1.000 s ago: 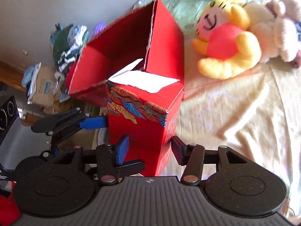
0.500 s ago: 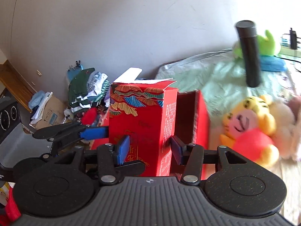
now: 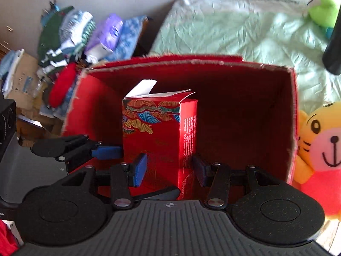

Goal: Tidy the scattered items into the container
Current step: 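Lift the gift box with the left gripper and carry it over the red box, then lower the gift box into the red box and open the left gripper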

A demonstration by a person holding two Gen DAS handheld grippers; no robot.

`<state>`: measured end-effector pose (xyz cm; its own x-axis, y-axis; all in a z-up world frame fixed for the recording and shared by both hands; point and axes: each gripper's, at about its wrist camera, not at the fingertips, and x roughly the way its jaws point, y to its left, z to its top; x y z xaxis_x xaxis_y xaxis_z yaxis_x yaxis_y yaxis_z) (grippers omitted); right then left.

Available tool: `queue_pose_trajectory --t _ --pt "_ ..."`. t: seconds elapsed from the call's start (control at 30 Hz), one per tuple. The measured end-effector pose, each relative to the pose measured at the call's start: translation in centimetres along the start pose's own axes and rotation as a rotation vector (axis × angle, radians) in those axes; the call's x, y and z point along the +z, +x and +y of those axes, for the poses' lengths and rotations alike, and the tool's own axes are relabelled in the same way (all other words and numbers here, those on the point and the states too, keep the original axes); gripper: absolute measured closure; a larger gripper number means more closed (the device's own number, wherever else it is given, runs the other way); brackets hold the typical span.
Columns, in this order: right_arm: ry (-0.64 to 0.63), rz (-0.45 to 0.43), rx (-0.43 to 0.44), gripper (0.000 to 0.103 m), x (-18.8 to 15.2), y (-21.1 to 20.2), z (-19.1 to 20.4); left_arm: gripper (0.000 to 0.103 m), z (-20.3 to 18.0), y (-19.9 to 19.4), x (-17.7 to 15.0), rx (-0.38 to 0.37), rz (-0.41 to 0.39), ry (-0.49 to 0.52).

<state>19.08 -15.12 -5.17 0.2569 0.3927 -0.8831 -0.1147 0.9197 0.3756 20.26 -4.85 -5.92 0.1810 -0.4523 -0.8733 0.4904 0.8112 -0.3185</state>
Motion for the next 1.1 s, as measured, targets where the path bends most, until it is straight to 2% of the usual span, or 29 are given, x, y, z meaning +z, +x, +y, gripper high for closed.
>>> queue_pose_trajectory --t 0.1,0.2,0.3,0.37,0.53,0.7,0.9,1.1 --pt "-0.005 0.043 -0.046 0.056 0.2 1.2 0.4 0.02 1.2 1.6 0.3 -0.016 0.057 -0.047" --pt "-0.006 0.079 -0.094 0.057 0.1 2.8 0.2 0.021 1.6 3.0 0.4 -0.02 0.109 -0.048" --pt "-0.016 0.073 -0.107 0.055 0.0 3.2 -0.2 0.021 1.3 3.5 0.9 -0.048 0.142 -0.041" --pt "-0.027 0.062 -0.109 0.055 -0.1 2.9 -0.2 0.018 1.0 3.8 1.1 -0.041 0.163 -0.027" --pt "-0.064 -0.087 -0.176 0.055 0.1 -0.7 0.0 0.017 0.8 4.8 2.1 -0.064 0.208 -0.045" --pt "-0.05 -0.264 -0.142 0.055 -0.8 -5.4 -0.3 0.017 0.3 5.4 2.7 -0.077 0.219 -0.036" --pt "0.033 -0.361 -0.192 0.055 -2.3 -7.7 -2.0 0.017 -2.3 6.2 3.5 -0.059 0.231 0.039" --pt "0.128 -0.412 -0.095 0.057 -5.5 -11.2 -4.7 0.017 -4.8 6.9 4.2 -0.092 0.246 0.073"
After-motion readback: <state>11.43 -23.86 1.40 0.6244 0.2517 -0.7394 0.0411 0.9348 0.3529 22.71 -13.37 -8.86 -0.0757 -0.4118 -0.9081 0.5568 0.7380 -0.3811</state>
